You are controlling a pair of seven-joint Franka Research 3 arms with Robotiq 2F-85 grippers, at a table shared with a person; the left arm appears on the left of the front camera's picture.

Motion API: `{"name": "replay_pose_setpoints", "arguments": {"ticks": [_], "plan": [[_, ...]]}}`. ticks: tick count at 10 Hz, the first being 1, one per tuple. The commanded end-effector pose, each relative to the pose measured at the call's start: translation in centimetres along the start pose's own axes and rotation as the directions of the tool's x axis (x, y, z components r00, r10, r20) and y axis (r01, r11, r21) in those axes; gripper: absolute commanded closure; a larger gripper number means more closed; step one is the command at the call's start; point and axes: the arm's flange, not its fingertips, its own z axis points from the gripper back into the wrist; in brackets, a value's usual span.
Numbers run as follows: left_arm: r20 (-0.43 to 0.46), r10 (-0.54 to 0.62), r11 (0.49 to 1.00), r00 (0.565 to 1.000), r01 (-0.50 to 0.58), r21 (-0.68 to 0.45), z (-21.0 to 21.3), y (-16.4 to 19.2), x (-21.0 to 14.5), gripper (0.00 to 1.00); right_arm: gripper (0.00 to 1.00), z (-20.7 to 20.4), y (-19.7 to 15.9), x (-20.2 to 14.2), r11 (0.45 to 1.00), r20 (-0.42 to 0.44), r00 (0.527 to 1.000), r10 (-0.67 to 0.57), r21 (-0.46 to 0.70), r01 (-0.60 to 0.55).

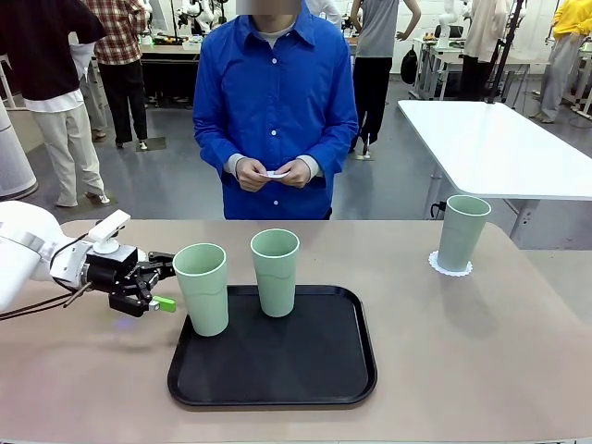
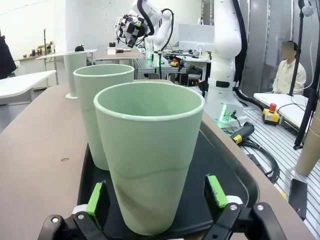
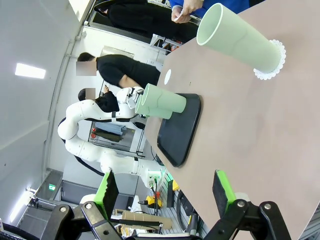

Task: Place coasters on the table and set cups on them.
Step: Take one Reusable plastic cup from the Flat Tray and place it on a coaster set by the human.

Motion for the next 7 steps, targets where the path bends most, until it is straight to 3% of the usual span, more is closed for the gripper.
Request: {"name": "replay_pose_setpoints", "arguments": {"ticks": [1,7], "plan": [[0.009,-0.039,0.999,0.999,0.039,0.003,-0.9,0.5,-0.6,0.00,0.00,0.0,0.1,0.0,1.000,-0.002,1.000,0.002,0.000,-0.002],[0.002,-0.037,0.999,0.999,0.037,-0.020,-2.8,1.0,-1.5,0.00,0.00,0.0,0.1,0.0,1.000,-0.002,1.000,0.002,0.000,-0.002]]}}
